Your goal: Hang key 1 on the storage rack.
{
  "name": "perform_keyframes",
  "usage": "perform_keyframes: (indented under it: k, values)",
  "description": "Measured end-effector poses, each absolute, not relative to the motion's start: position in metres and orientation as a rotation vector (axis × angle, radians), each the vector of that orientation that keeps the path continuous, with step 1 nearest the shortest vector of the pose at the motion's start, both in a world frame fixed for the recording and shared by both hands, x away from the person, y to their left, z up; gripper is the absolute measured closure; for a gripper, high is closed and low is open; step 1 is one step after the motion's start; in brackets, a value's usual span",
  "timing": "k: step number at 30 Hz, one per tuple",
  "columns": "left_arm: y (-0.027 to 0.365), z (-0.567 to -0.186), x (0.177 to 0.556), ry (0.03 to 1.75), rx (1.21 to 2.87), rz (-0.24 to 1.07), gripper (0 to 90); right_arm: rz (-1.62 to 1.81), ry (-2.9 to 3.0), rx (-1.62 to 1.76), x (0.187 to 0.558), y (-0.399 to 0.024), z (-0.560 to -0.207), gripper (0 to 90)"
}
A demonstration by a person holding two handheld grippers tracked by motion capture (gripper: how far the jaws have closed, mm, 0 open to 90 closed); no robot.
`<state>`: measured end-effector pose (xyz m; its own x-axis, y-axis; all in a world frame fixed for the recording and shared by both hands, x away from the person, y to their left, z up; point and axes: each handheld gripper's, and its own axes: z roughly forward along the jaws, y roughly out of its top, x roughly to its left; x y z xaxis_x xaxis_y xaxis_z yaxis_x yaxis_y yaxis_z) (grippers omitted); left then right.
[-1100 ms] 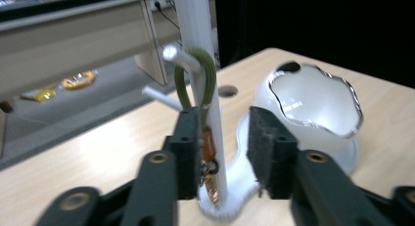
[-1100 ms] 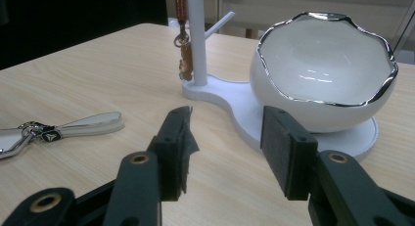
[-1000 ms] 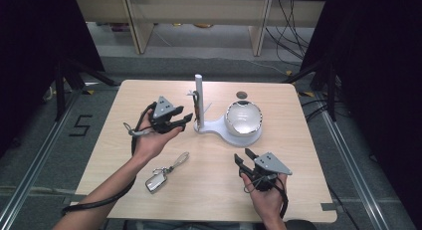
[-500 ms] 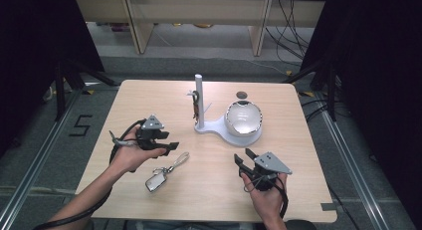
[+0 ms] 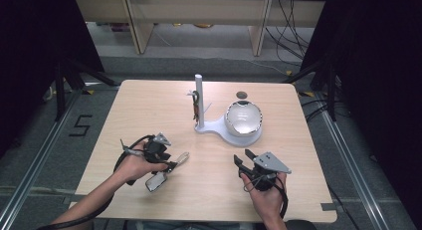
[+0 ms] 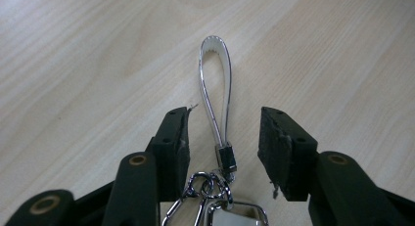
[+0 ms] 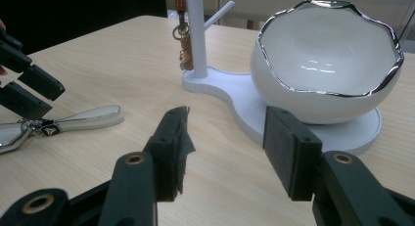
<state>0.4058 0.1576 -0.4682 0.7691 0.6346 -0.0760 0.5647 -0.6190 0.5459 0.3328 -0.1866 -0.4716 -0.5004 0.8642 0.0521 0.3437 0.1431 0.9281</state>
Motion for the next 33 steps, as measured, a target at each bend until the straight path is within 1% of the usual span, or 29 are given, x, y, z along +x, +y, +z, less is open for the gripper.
perform_keyframes:
  k: [6,14,16,20,21,25,33]
  values:
    - [0.16,-0.475,0.4,0.9,2.414,0.155,57.8,1.366,1.918,1.147,0.335,-0.184,-0.474,52.1]
    - [0.165,-0.483,0.4,0.923,2.434,0.161,58.8,1.358,1.92,1.147,0.335,-0.185,-0.474,52.0]
    - [0.168,-0.481,0.4,0.933,2.421,0.147,58.5,1.339,1.935,1.142,0.335,-0.185,-0.474,52.0]
    - [0.182,-0.476,0.4,0.967,2.389,0.171,58.9,1.334,1.931,1.188,0.333,-0.184,-0.473,51.9]
    - [0.185,-0.476,0.4,0.99,2.371,0.179,61.5,1.333,1.937,1.164,0.335,-0.186,-0.474,51.9]
    - [0.198,-0.471,0.402,1.006,2.378,0.2,64.5,1.353,1.931,1.16,0.336,-0.184,-0.475,51.9]
    - [0.205,-0.484,0.398,0.945,2.5,0.169,65.8,1.338,1.941,1.182,0.334,-0.183,-0.475,51.8]
